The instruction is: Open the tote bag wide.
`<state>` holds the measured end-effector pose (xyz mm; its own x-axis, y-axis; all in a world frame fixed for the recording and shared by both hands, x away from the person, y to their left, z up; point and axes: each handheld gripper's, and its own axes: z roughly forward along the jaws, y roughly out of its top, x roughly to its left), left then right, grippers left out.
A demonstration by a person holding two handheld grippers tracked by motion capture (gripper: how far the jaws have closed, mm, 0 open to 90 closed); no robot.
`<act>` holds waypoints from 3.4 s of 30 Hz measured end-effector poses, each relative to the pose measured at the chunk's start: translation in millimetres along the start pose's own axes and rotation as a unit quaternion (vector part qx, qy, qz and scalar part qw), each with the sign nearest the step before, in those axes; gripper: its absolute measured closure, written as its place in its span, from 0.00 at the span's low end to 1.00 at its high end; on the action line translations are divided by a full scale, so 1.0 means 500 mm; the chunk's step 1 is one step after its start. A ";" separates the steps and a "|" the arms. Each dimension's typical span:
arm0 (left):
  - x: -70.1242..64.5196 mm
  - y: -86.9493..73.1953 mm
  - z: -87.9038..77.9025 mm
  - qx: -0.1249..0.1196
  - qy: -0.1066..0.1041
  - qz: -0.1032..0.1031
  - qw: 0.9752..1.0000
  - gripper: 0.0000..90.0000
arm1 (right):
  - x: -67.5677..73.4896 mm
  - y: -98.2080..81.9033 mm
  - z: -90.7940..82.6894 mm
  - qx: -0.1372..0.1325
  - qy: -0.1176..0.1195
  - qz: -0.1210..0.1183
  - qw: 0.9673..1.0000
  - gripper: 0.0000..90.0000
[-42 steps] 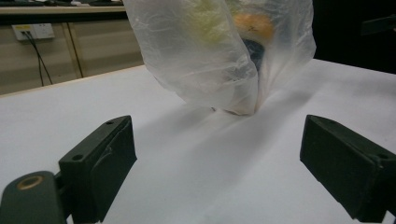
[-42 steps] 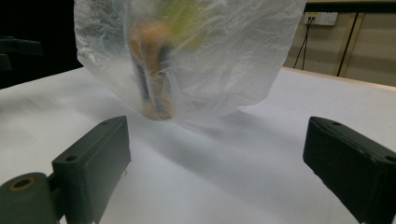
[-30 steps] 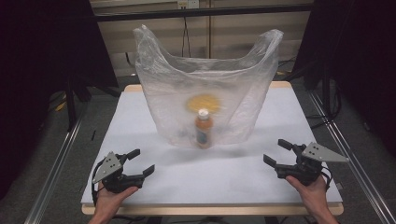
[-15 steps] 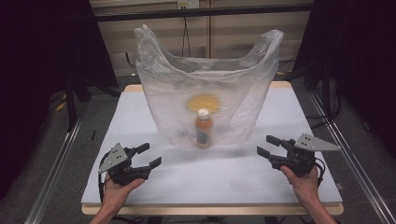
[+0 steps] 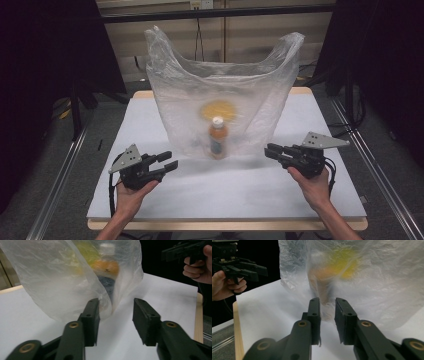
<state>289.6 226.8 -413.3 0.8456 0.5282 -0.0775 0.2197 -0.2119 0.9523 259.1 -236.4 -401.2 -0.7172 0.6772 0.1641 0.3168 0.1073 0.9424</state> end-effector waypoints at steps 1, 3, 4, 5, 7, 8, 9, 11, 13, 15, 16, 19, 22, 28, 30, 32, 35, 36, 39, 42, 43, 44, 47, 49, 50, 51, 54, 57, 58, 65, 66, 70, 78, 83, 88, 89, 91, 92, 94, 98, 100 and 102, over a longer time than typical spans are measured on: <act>0.007 0.011 0.004 -0.003 -0.015 -0.005 1.000 0.73 | -0.003 0.008 0.010 0.000 0.010 -0.003 1.000 0.90; 0.010 0.017 0.007 -0.006 -0.015 0.000 1.000 0.79 | -0.005 0.018 0.021 0.003 0.017 -0.005 1.000 0.94; 0.011 0.023 0.011 -0.008 -0.020 0.000 1.000 0.81 | -0.006 0.023 0.026 0.002 0.021 -0.007 1.000 0.96; 0.012 0.028 0.013 -0.005 -0.015 0.005 1.000 0.84 | -0.006 0.027 0.030 0.000 0.024 -0.007 1.000 0.98; 0.015 0.037 0.021 -0.010 -0.021 0.006 1.000 0.89 | -0.004 0.037 0.038 0.000 0.026 -0.010 1.000 1.00; 0.018 0.045 0.024 -0.010 -0.020 0.012 1.000 0.91 | -0.002 0.043 0.041 -0.001 0.026 -0.013 1.000 1.00; 0.018 0.045 0.024 -0.010 -0.020 0.012 1.000 0.92 | -0.001 0.048 0.043 -0.004 0.032 -0.014 0.999 1.00; 0.016 0.052 0.030 -0.006 -0.018 0.013 1.000 0.93 | 0.001 0.054 0.045 -0.004 0.032 -0.014 0.999 1.00; 0.019 0.060 0.034 -0.007 -0.024 0.018 1.000 0.95 | 0.003 0.074 0.050 -0.011 0.035 -0.017 0.999 1.00; 0.023 0.073 0.041 -0.019 -0.034 0.013 0.999 0.96 | 0.000 0.089 0.053 -0.017 0.037 -0.015 0.999 1.00; 0.023 0.073 0.041 -0.019 -0.034 0.013 0.999 0.97 | 0.000 0.089 0.053 -0.017 0.037 -0.015 0.999 1.00; 0.025 0.090 0.045 -0.025 -0.042 0.019 0.999 1.00 | -0.008 0.111 0.065 -0.025 0.038 -0.003 0.999 1.00; 0.023 0.108 0.053 -0.027 -0.049 0.022 0.998 1.00 | -0.008 0.126 0.078 -0.023 0.037 -0.004 0.999 1.00; 0.018 0.152 0.072 -0.034 -0.057 0.037 0.997 1.00 | -0.010 0.174 0.090 -0.030 0.038 -0.014 0.999 1.00; 0.017 0.163 0.079 -0.036 -0.060 0.038 0.997 1.00 | -0.010 0.182 0.090 -0.031 0.038 -0.015 0.999 1.00; 0.018 0.171 0.086 -0.036 -0.062 0.039 0.997 1.00 | -0.009 0.203 0.093 -0.035 0.033 -0.020 0.999 1.00; 0.020 0.181 0.096 -0.038 -0.065 0.038 0.996 1.00 | -0.009 0.221 0.097 -0.038 0.040 -0.023 0.998 1.00; 0.022 0.185 0.099 -0.038 -0.066 0.036 0.996 1.00 | -0.009 0.221 0.097 -0.038 0.040 -0.023 0.998 1.00; 0.027 0.201 0.104 -0.046 -0.069 0.032 0.996 1.00 | -0.007 0.243 0.103 -0.044 0.038 -0.027 0.998 1.00; 0.030 0.211 0.105 -0.051 -0.068 0.035 0.996 1.00 | -0.005 0.255 0.108 -0.047 0.039 -0.029 0.998 1.00; 0.032 0.217 0.104 -0.052 -0.069 0.035 0.996 1.00 | -0.004 0.265 0.114 -0.046 0.037 -0.033 0.998 1.00; 0.034 0.223 0.104 -0.057 -0.068 0.033 0.995 1.00 | -0.004 0.265 0.114 -0.046 0.037 -0.033 0.998 1.00; 0.038 0.248 0.108 -0.062 -0.064 0.041 0.995 1.00 | -0.005 0.287 0.124 -0.050 0.034 -0.034 0.998 1.00; 0.039 0.264 0.113 -0.067 -0.066 0.040 0.995 1.00 | -0.006 0.294 0.126 -0.049 0.031 -0.036 0.998 1.00; 0.040 0.272 0.115 -0.067 -0.066 0.045 0.995 1.00 | -0.006 0.300 0.128 -0.049 0.030 -0.036 0.998 1.00; 0.042 0.279 0.117 -0.071 -0.066 0.041 0.994 1.00 | -0.008 0.305 0.130 -0.050 0.030 -0.036 0.998 1.00; 0.047 0.296 0.124 -0.072 -0.067 0.040 0.994 1.00 | -0.011 0.322 0.137 -0.054 0.026 -0.034 0.998 1.00; 0.050 0.314 0.132 -0.076 -0.070 0.041 0.994 1.00 | -0.014 0.339 0.143 -0.052 0.023 -0.033 0.998 1.00; 0.051 0.321 0.134 -0.075 -0.069 0.043 0.994 1.00 | -0.015 0.345 0.146 -0.052 0.022 -0.036 0.998 1.00; 0.058 0.397 0.147 -0.077 -0.066 0.062 0.993 1.00 | -0.020 0.386 0.156 -0.042 0.007 -0.042 0.998 1.00; 0.059 0.409 0.150 -0.077 -0.062 0.060 0.993 1.00 | -0.021 0.390 0.159 -0.041 0.004 -0.041 0.998 1.00; 0.067 0.443 0.158 -0.081 -0.062 0.056 0.993 1.00 | -0.026 0.403 0.167 -0.031 -0.007 -0.039 0.999 1.00; 0.073 0.410 0.225 -0.017 -0.029 0.072 0.997 1.00 | -0.034 0.396 0.176 -0.003 -0.025 -0.042 0.999 1.00; 0.084 0.384 0.238 0.007 -0.029 0.068 0.997 1.00 | -0.030 0.371 0.189 0.014 -0.023 -0.042 0.999 1.00; 0.087 0.359 0.236 0.027 -0.032 0.069 0.997 1.00 | -0.020 0.343 0.207 0.030 -0.014 -0.046 0.998 1.00; 0.086 0.355 0.234 0.025 -0.027 0.063 0.997 1.00 | -0.020 0.339 0.210 0.032 -0.013 -0.044 0.998 1.00; 0.089 0.344 0.229 0.019 -0.030 0.055 0.998 1.00 | -0.017 0.325 0.217 0.027 -0.002 -0.042 0.999 1.00; 0.090 0.339 0.227 0.021 -0.032 0.052 0.998 1.00 | -0.017 0.325 0.217 0.027 -0.002 -0.042 0.999 1.00; 0.089 0.330 0.223 0.023 -0.034 0.056 0.998 1.00 | -0.013 0.317 0.220 0.027 0.004 -0.044 0.999 1.00; 0.084 0.308 0.216 0.026 -0.041 0.054 0.997 1.00 | -0.013 0.301 0.223 0.028 0.006 -0.044 0.999 1.00; 0.084 0.295 0.219 0.033 -0.041 0.053 0.997 1.00 | -0.017 0.291 0.223 0.027 0.006 -0.039 0.999 1.00; 0.086 0.281 0.223 0.038 -0.039 0.049 0.997 1.00 | -0.022 0.280 0.224 0.028 0.005 -0.035 0.999 1.00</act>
<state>411.4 128.0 -315.6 0.8996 0.4365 -0.0114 0.1683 -0.3223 0.9315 380.8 -147.1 -303.7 -0.7445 0.6599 0.1014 0.3004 0.1954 0.9336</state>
